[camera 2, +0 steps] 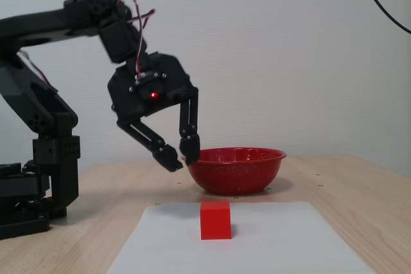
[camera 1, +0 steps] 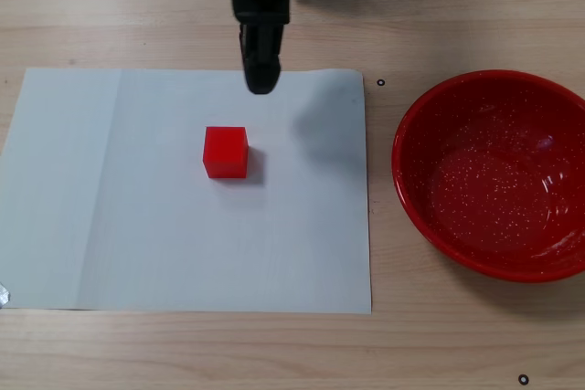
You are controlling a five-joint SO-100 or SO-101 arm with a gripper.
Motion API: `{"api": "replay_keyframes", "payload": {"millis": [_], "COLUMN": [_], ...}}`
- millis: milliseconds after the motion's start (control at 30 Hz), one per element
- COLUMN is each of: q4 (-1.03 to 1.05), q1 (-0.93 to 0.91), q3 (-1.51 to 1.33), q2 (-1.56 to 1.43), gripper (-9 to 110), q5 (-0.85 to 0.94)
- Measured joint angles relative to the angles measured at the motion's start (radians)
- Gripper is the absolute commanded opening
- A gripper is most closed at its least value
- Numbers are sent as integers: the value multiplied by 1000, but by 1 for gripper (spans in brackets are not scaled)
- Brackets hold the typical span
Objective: Grasp the red cube and put it in the red bowl.
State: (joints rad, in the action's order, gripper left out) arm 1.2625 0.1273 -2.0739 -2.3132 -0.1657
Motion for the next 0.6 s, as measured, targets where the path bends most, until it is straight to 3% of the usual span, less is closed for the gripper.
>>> {"api": "replay_keyframes", "payload": {"millis": [200,600], "q4": [103,120], "q1": [51,89], "q3": [192,380], "q2": [187,446], "gripper": [10,50], "q5": [9,12]}}
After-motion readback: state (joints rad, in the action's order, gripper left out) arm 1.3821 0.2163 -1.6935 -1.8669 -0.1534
